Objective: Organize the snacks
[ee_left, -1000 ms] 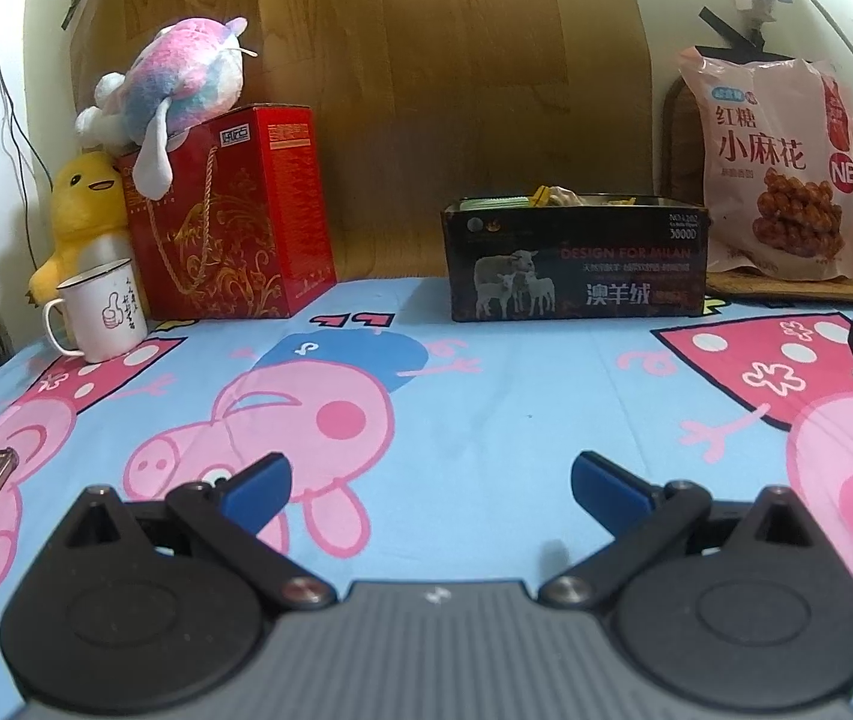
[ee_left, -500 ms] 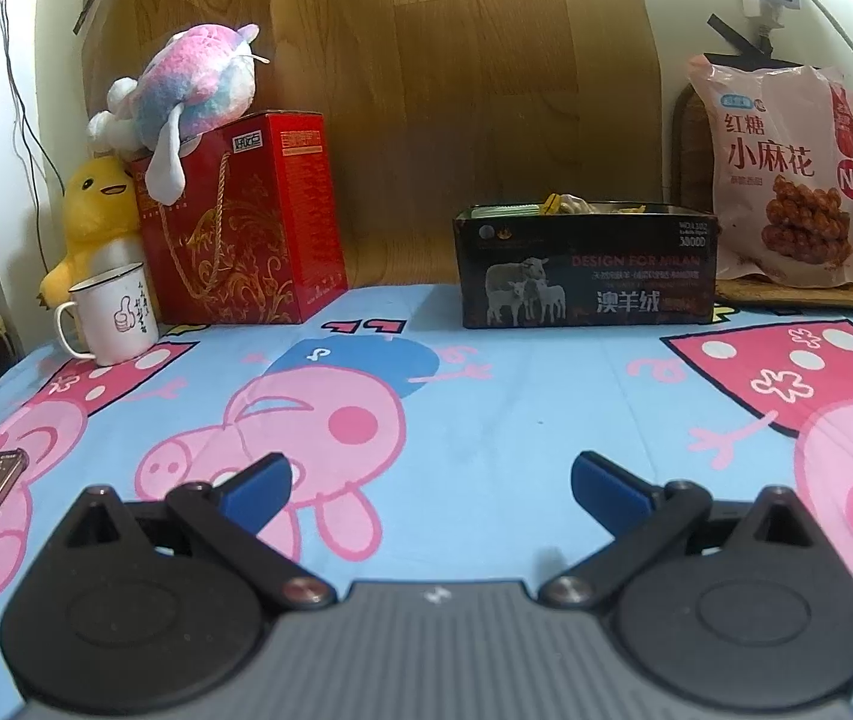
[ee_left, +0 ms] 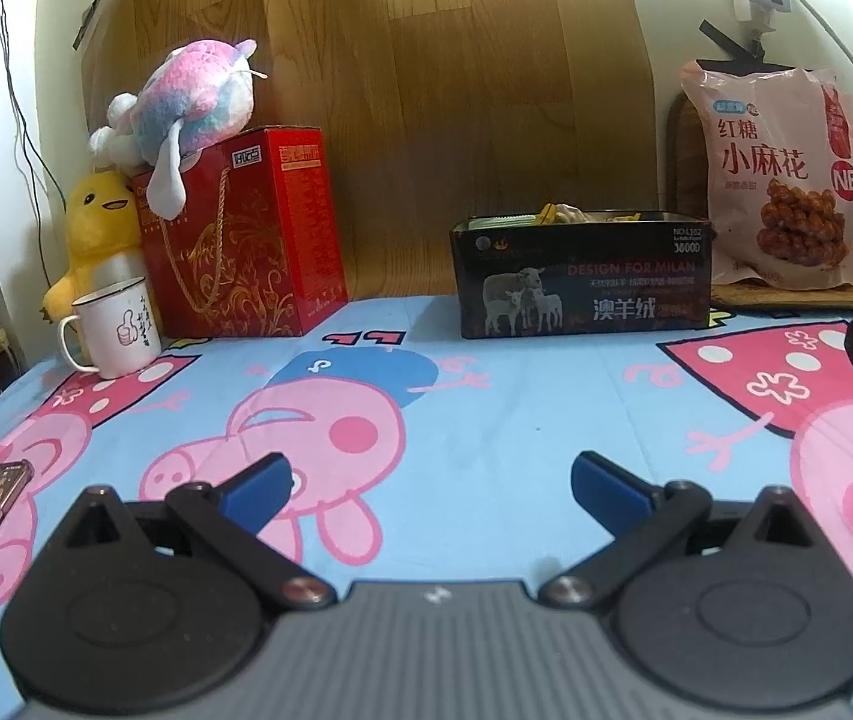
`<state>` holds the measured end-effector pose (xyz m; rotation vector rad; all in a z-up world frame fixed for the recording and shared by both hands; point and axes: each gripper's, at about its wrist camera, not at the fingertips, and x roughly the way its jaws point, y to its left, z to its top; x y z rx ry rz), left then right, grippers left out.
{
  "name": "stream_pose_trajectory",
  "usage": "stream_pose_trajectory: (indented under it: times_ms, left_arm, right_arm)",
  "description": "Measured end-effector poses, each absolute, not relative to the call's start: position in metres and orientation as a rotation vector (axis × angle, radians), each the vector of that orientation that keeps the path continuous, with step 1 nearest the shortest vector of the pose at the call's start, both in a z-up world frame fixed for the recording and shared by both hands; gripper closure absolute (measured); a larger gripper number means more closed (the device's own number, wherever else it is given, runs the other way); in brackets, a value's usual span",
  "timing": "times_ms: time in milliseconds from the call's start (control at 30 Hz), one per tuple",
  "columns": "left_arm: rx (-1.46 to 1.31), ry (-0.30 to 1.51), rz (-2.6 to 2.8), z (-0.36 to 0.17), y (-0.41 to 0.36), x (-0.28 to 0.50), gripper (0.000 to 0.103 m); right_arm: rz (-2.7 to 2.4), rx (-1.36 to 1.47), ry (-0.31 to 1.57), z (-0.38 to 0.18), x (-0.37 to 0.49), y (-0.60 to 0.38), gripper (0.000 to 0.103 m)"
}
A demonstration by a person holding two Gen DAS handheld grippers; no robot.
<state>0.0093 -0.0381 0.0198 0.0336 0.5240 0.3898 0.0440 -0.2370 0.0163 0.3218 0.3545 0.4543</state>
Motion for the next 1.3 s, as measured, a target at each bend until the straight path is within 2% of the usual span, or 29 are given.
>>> stream_pose_trajectory:
  times_ms: [1300]
  left_arm:
    - [0.052, 0.513, 0.504, 0.0217, -0.0357, 0.009, 0.0]
  right_arm:
    - [0.452, 0.324, 0.354, 0.0163, 0.044, -0.2363, 0.006]
